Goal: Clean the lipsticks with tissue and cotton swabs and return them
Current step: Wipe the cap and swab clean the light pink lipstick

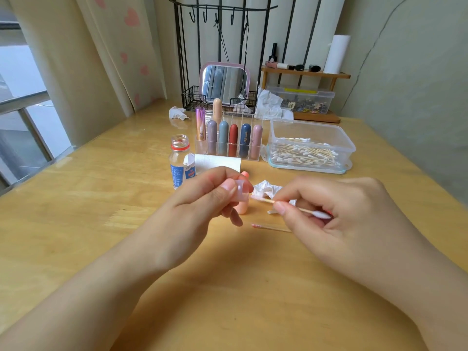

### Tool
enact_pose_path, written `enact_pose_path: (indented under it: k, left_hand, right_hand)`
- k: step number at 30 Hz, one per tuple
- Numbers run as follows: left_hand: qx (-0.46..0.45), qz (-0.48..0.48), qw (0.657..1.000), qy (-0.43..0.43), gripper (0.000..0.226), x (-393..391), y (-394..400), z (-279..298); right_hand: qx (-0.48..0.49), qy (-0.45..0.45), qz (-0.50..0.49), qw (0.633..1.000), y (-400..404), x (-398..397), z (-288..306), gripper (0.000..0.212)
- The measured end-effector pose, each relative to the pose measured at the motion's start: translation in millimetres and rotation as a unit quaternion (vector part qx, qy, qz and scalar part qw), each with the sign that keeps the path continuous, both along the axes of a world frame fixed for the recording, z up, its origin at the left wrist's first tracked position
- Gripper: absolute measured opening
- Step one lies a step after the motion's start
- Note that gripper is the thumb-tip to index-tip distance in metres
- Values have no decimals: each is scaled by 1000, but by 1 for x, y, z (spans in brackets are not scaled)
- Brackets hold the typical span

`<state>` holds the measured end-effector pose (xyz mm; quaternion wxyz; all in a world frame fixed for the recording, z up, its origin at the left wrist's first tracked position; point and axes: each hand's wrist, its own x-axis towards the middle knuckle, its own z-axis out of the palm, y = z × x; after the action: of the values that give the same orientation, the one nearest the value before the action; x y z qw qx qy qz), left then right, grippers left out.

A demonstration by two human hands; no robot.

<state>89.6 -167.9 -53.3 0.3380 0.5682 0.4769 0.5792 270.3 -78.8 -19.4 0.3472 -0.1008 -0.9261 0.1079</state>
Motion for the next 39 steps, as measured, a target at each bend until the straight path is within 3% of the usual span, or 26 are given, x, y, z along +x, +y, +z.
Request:
enact_pose_path:
  k: [10, 17, 21, 26, 31, 34, 39]
  left_hand:
    - [-13, -15, 1000, 10, 46, 3, 0, -4]
    - [-17, 4, 998, 53, 35, 3, 0, -3]
    - [-8, 106, 993, 46, 22, -4, 4, -3]
    - [-38, 271, 946, 176, 6, -23, 13, -12]
    - [-70, 286, 925, 240, 19, -30, 20, -22]
    - [-84, 281, 918, 266, 11, -31, 22, -26]
    - [-119, 252, 912, 301, 11, -31, 24, -29]
  right_hand:
    - [27, -23, -8, 999, 2, -1, -3, 7]
    - [-18, -4, -27, 999, 2, -4, -7, 13]
    - [-85, -4, -118, 989, 18, -3, -16, 11]
    - [-142, -91, -170, 971, 37, -8, -36, 11]
    - [-89, -167, -205, 960, 37, -20, -45, 12]
    - [-69, -209, -224, 949, 34, -22, -47, 18]
    - [-115, -123, -199, 965, 29, -27, -42, 25]
